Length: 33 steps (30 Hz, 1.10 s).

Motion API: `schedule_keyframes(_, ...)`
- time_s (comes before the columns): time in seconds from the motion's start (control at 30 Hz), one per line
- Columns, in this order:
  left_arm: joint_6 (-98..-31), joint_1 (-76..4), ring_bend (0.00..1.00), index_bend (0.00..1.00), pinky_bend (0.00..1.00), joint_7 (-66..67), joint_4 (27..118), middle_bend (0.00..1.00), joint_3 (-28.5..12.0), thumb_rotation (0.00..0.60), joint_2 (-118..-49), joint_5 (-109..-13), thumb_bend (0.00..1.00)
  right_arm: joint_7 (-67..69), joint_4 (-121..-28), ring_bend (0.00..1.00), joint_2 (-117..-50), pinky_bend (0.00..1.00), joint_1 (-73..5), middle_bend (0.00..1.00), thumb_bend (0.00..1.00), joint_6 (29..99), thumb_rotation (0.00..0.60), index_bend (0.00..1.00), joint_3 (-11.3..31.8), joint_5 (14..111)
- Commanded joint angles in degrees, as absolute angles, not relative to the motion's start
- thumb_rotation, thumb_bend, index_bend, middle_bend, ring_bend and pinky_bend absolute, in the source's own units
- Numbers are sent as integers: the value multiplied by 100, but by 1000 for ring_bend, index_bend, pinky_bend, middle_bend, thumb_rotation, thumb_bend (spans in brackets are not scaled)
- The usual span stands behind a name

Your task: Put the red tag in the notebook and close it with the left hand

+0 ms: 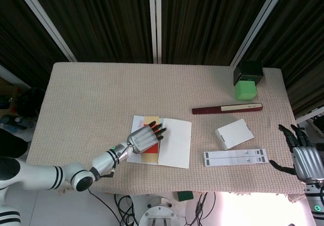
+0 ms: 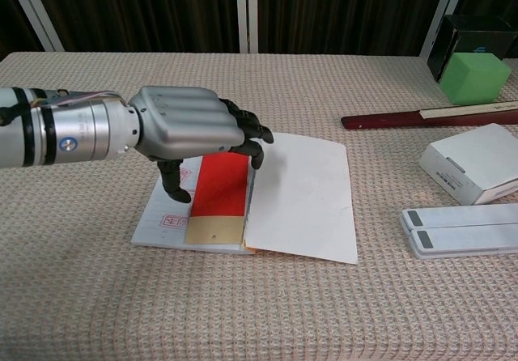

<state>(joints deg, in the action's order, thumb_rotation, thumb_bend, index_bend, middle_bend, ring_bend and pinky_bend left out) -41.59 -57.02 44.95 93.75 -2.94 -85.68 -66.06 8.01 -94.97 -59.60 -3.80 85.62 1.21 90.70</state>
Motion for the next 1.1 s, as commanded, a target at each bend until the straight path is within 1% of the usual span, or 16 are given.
schedule_keyframes(0.03, -4329, -5622, 41, 219, 143, 4259, 9432, 39, -335, 600, -8423, -6552, 182, 813, -9485, 0, -5964, 117, -383, 145, 62, 8557, 600, 0, 122, 9071)
schedule_keyframes(0.07, -4348, -5603, 42, 219, 142, 4135, 9426, 39, -373, 600, -8373, -6469, 227, 817, -9480, 0, -5966, 117, -389, 145, 61, 8547, 600, 0, 122, 9071)
schedule_keyframes(0.13, -4326, -5597, 41, 221, 140, 3904, 9388, 39, -459, 600, -8322, -6320, 393, 818, -9476, 0, -5971, 117, -404, 145, 61, 8523, 600, 0, 124, 9071)
schedule_keyframes(0.2, -4249, -5637, 35, 221, 136, 3666, 9267, 35, -563, 600, -8301, -6177, 440, 810, -9476, 0, -5979, 117, -424, 145, 61, 8494, 600, 0, 127, 9072)
schedule_keyframes(0.27, -4181, -5701, 27, 225, 132, 3540, 9087, 31, -631, 600, -8344, -6082, 453, 800, -9482, 0, -5987, 117, -441, 145, 61, 8473, 600, 0, 129, 9076)
schedule_keyframes(0.37, -4016, -5852, 16, 234, 118, 3426, 8727, 24, -714, 600, -8494, -5824, 505, 774, -9496, 0, -5992, 117, -465, 145, 61, 8438, 600, 0, 131, 9076)
schedule_keyframes(0.5, -3785, -6092, 13, 242, 114, 3401, 8185, 21, -759, 600, -8755, -5363, 526, 738, -9520, 0, -5981, 117, -484, 145, 61, 8402, 600, 0, 137, 9053)
schedule_keyframes(0.7, -3595, -6328, 13, 247, 112, 3306, 7647, 21, -762, 600, -9044, -4875, 532, 723, -9531, 0, -5966, 117, -496, 145, 61, 8363, 600, 0, 146, 8998)
schedule_keyframes(0.9, -3473, -6523, 13, 250, 109, 3298, 7307, 21, -661, 600, -9267, -4659, 533, 728, -9528, 0, -5965, 117, -507, 145, 61, 8324, 600, 0, 153, 8949)
schedule_keyframes(1.1, -3408, -6660, 13, 268, 108, 3317, 7154, 21, -524, 600, -9380, -4533, 532, 742, -9513, 0, -5961, 117, -509, 145, 61, 8298, 600, 0, 156, 8906)
